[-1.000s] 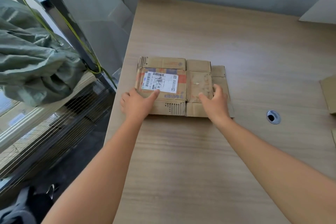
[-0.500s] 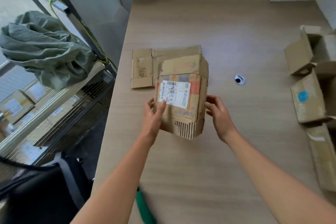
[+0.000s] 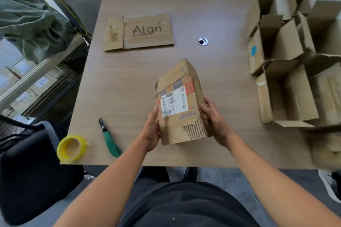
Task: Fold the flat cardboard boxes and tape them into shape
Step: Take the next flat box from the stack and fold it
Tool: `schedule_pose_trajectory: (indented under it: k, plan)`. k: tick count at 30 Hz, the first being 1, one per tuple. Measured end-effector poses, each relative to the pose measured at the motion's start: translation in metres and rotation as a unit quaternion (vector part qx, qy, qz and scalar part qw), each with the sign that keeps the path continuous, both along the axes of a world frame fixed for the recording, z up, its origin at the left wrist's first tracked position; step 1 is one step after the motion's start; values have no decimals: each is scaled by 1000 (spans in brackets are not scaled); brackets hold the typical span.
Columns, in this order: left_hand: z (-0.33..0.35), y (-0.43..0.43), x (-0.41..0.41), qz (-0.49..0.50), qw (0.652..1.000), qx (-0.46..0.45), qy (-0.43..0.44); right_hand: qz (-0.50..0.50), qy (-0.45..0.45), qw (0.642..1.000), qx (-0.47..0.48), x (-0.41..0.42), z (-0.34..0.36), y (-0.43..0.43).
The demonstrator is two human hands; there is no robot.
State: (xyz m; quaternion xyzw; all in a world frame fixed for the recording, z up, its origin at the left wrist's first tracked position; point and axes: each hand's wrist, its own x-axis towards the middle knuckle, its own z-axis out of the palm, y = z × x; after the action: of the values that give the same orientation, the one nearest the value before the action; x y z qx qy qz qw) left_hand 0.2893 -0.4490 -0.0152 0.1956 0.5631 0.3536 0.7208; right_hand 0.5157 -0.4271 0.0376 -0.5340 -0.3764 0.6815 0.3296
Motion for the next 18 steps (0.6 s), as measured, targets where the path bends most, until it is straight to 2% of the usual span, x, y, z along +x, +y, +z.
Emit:
schedule_pose_trajectory:
  k: [3,6,11,15,18]
  plan:
    - [8,-16,14,71,995,-11,-72,-4,19,1000,13,22,7,-17]
    - [12,-22,18,87,992,-12,-89,3,2,999,50,43,17,-20]
    - [54,-3,20,85,993,61,-62,16,-72,989,129,51,50,3]
    - [77,6,20,79,985,150,34,39,-85,984,150,48,63,16]
    - [85,5,20,91,977,177,82,43,-33,992,110,46,68,18]
